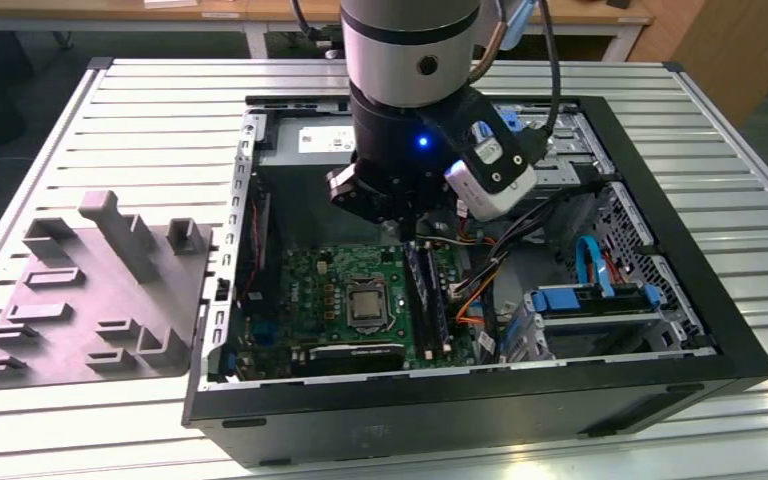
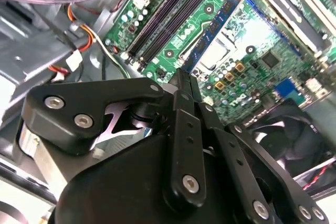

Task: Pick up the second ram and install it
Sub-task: 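Insert the second ram into the second slot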

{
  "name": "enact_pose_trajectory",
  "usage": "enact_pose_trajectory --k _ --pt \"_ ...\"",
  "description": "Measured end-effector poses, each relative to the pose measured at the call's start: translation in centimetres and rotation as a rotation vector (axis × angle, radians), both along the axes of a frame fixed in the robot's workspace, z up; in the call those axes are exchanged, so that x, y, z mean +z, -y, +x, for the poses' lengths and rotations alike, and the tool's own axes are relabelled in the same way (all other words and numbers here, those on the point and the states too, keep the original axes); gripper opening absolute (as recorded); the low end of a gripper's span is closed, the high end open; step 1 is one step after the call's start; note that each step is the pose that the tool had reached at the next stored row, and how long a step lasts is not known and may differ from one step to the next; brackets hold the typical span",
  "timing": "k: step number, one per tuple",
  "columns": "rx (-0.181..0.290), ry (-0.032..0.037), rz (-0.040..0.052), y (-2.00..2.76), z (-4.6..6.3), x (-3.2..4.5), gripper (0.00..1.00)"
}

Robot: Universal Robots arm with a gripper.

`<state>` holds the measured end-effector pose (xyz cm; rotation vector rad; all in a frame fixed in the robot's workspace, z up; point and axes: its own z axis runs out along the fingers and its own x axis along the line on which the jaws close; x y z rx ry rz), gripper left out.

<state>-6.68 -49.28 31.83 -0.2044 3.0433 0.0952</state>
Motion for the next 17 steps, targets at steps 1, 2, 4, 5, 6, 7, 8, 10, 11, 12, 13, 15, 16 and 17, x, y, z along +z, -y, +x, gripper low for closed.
enact_pose_trajectory --k 1,2,4,5,6,7,8,10,11,12,13,15,16,17 --pt "-0.018 0.0 -0.0001 0.0 0.0 -0.01 0.12" --pt "-0.036 0.0 -0.0001 0.0 0.0 -0.03 0.12" --pt "-0.072 0.0 -0.0001 0.0 0.0 -0.06 0.12" --pt "-0.09 0.0 -0.0001 0.0 0.0 -0.08 0.12" --pt "-0.108 0.0 0.0 0.0 0.0 -0.1 0.12" --pt "-0.126 0.0 0.0 0.0 0.0 -0.12 0.12" --pt "-0.144 0.0 -0.0001 0.0 0.0 -0.14 0.12" --pt "-0.149 -0.0001 -0.0002 0.0 0.0 -0.13 0.12" --pt "-0.148 0.0 -0.0002 0.0 0.0 -0.14 0.12" --pt "-0.145 0.0 -0.0002 0.0 0.02 -0.15 0.12" --pt "-0.14 0.0 -0.0003 0.0 0.04 -0.15 0.12" --pt "-0.132 0.0 -0.0002 0.0 0.08 -0.16 0.12" --pt "-0.131 0.0 -0.0001 0.0 0.08 -0.16 0.12" --pt "-0.13 0.0 -0.0001 0.0 0.09 -0.16 0.12"
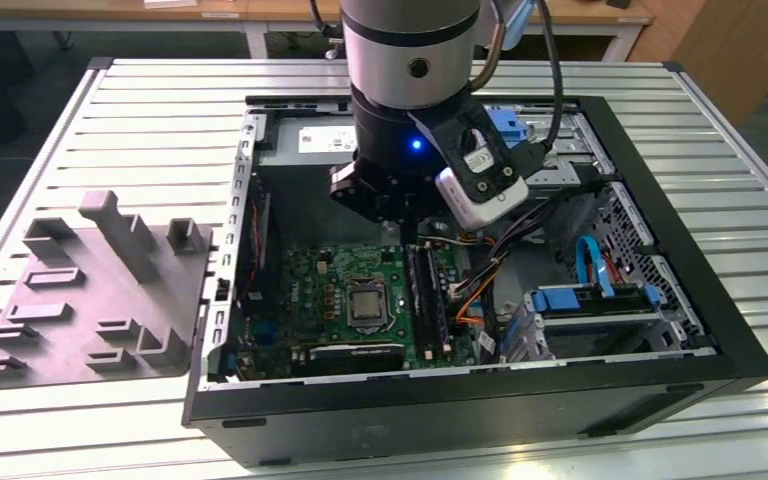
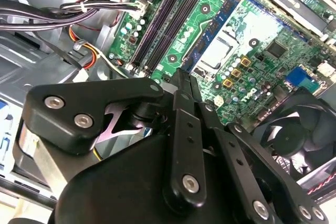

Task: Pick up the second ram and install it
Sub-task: 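Insert the second ram into the second slot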

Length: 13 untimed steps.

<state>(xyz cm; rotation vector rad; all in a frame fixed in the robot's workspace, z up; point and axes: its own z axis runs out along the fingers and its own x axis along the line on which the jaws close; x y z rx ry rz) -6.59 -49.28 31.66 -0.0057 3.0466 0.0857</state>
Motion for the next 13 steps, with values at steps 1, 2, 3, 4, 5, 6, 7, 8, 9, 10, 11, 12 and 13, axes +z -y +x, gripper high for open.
enact_pose_trajectory --k 1,2,3,4,5,6,7,8,9,10,11,12,13 --pt "0.0 0.0 0.0 0.0 0.0 0.0 0.12" --pt "0.001 0.0001 0.0001 0.0 0.0 0.0 0.12" --pt "0.001 0.0001 0.0003 -0.01 0.06 -0.02 0.12" --pt "0.001 0.0 0.0002 -0.05 0.17 -0.02 0.12" --pt "0.001 0.0 0.0 -0.12 0.24 -0.02 0.12" --pt "0.001 0.0 0.0001 -0.22 0.29 -0.04 0.12" --pt "0.001 0.0001 0.0001 -0.37 0.32 -0.06 0.12" --pt "0.001 0.0 0.0 -0.52 0.36 -0.09 0.12" --pt "0.001 0.0 0.0001 -0.64 0.48 -0.19 0.12" --pt "0.001 0.0 0.0002 -0.69 0.62 -0.35 0.12" --pt "0.001 0.0001 0.0002 -0.73 0.73 -0.52 0.12" --pt "0.003 0.0001 0.0001 -0.74 0.83 -0.68 0.12" --pt "0.006 0.0001 0.0 -0.75 0.92 -0.82 0.12"
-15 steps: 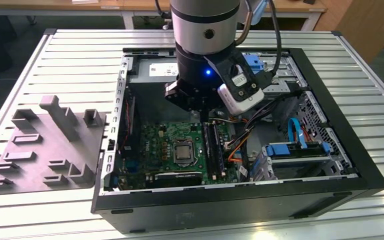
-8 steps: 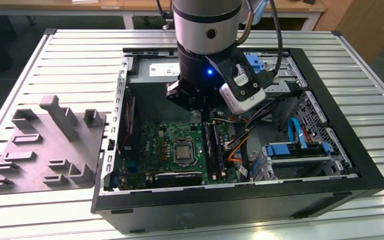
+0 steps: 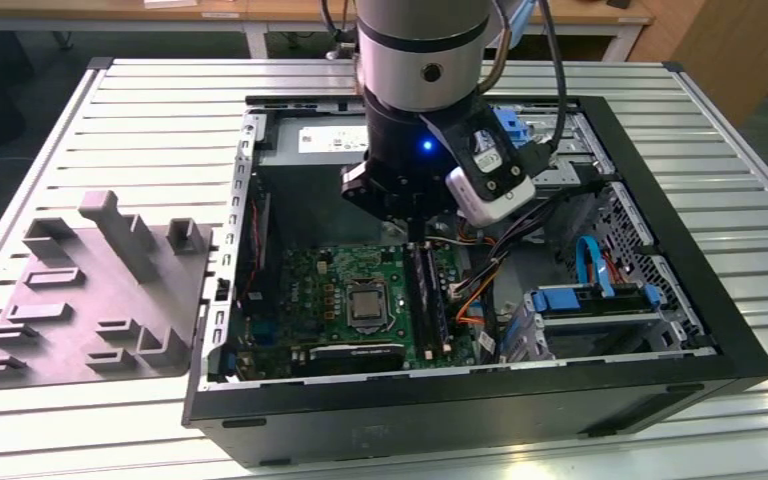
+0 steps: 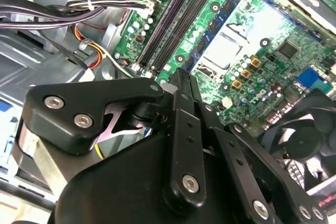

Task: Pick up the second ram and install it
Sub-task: 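Insert the second ram into the second slot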

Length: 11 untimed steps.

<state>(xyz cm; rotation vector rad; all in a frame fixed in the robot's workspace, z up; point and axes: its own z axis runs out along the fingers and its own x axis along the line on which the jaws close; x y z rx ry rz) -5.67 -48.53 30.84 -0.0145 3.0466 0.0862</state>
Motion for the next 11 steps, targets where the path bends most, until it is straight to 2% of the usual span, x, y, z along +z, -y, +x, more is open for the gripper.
enact_pose_trajectory --k 5,11 --pt "0.006 0.0 0.0 -0.07 0.0 -0.29 0.12" --pt "0.006 -0.0001 -0.0013 -0.23 0.1 -1.35 0.12"
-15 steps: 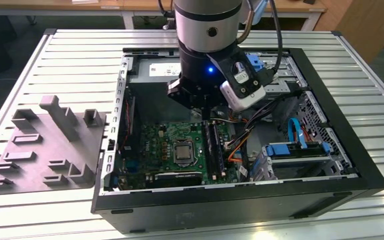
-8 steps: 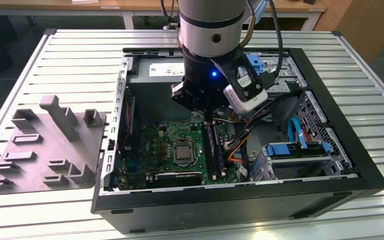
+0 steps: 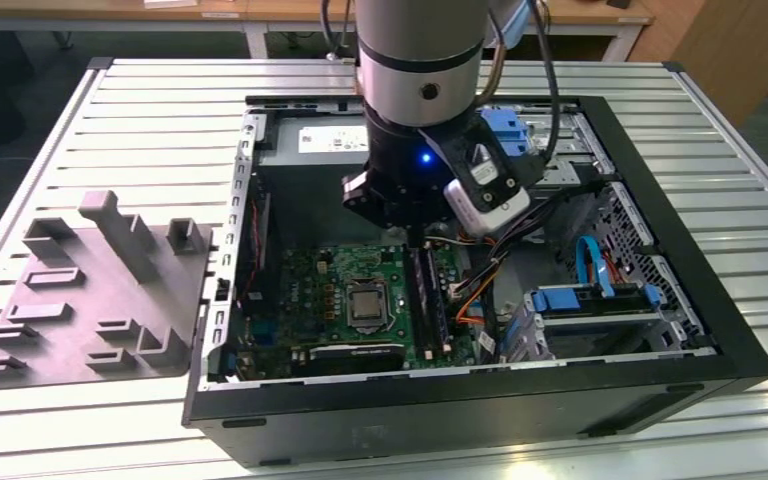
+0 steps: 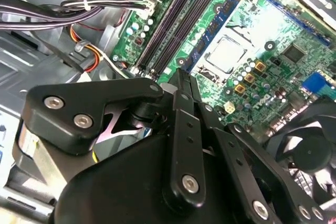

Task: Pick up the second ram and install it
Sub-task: 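Insert the second ram into the second slot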

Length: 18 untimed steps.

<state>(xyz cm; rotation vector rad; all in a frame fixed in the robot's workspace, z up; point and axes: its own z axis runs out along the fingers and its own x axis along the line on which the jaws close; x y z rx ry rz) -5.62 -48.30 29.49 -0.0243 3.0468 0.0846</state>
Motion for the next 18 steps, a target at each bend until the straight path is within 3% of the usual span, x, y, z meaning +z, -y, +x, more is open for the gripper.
enact_pose_trajectory --k 7,13,18 --pt "0.0 0.0 -0.0002 0.0 0.0 -0.67 0.12" --pt "0.0 0.0 -0.0001 0.02 0.1 -1.69 0.12" --pt "0.0 0.0 -0.0001 0.02 1.0 -2.25 0.12"
